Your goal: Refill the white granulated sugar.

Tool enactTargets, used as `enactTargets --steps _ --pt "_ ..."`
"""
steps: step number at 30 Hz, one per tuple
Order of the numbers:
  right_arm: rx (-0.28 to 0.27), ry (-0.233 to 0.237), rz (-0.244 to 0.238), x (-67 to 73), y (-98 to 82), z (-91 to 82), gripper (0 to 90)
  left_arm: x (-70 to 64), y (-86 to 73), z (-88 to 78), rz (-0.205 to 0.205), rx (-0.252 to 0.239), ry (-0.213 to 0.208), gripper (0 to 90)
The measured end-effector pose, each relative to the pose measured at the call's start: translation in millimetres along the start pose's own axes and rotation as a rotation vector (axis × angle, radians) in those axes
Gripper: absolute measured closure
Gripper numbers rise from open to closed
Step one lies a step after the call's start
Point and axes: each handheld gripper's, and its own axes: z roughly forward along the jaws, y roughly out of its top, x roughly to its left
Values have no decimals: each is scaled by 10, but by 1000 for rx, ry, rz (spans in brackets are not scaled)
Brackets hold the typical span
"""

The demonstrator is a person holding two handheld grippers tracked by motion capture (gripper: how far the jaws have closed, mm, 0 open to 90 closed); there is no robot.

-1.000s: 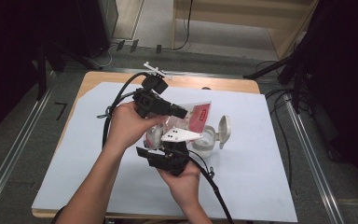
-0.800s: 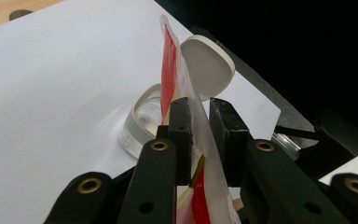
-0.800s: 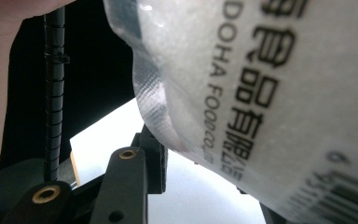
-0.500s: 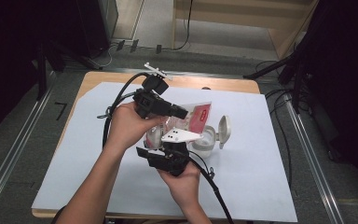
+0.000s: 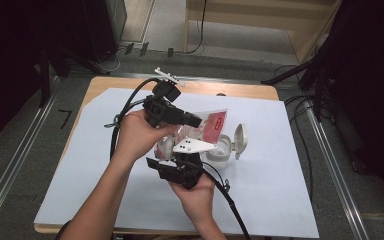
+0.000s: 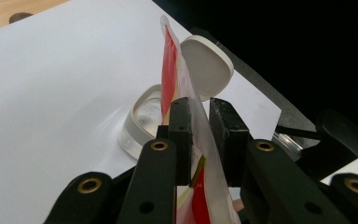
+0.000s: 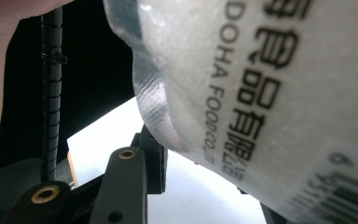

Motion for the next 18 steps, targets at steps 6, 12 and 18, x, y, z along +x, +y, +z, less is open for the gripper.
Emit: enactTargets --steps 6,12,18 --pt "-5 1 3 -8 2 7 632 -22 -2 -6 6 -8 16 799" --pt "-10 0 5 -27 12 10 622 -30 -1 5 13 -27 23 801" --pt "-10 -7 -2 -25 15 21 623 -35 0 0 21 -24 32 801"
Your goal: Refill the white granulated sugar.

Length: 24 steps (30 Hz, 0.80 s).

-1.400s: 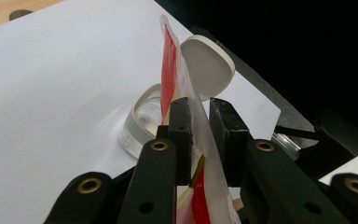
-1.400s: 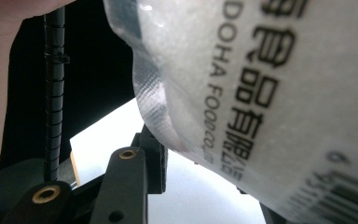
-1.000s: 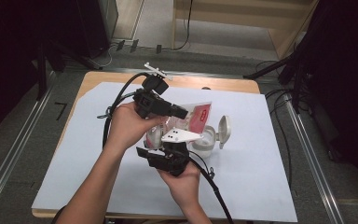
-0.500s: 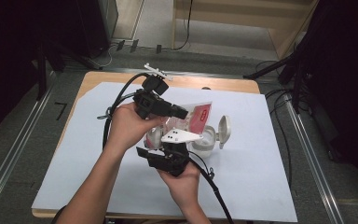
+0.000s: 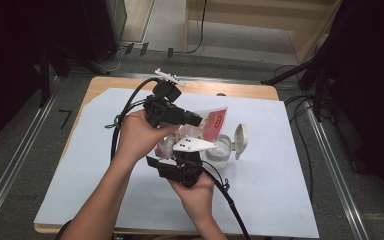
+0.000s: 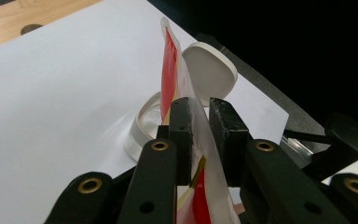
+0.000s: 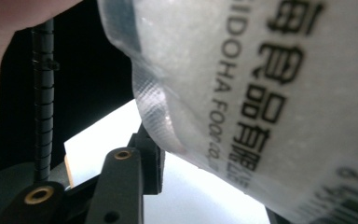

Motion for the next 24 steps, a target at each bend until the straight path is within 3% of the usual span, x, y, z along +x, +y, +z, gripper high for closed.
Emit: enactTargets --steps 16,24 --pt "-12 -2 16 -8 13 -16 632 -66 10 7 24 -12 14 799" --pt "-6 -7 20 -3 5 -17 634 -45 0 18 9 -17 2 800"
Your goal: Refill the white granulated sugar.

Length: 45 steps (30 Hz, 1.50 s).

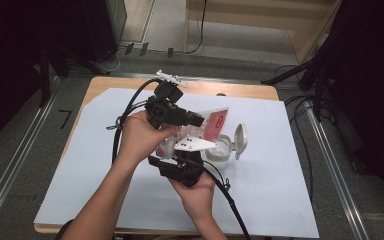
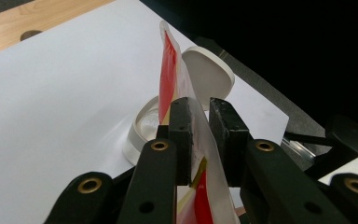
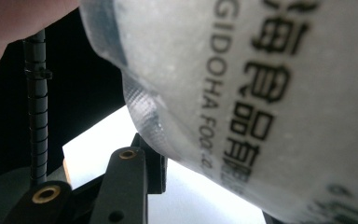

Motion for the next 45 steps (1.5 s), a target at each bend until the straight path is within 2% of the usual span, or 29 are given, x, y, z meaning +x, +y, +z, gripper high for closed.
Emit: enactTargets --steps 24,35,45 --pt "-18 -9 -2 15 -17 -13 633 -38 5 13 19 -2 9 805" --pt "-20 -14 1 25 -20 -7 633 -24 -2 12 13 -2 -5 803" --pt "-17 -13 -10 42 -15 5 633 -24 -4 13 7 -2 1 804"
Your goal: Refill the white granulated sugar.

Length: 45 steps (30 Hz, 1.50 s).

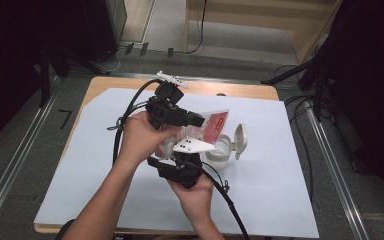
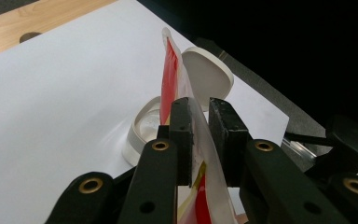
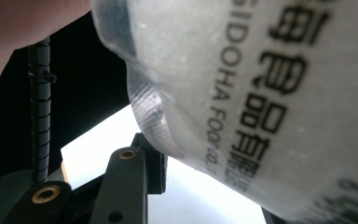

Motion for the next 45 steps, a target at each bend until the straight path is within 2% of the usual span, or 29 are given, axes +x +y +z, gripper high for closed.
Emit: enactTargets --steps 17,45 --pt "11 5 11 33 17 -20 633 -1 -2 1 1 -8 -10 806" --pt "17 9 4 20 8 -12 633 6 -10 19 -4 -8 -13 811"
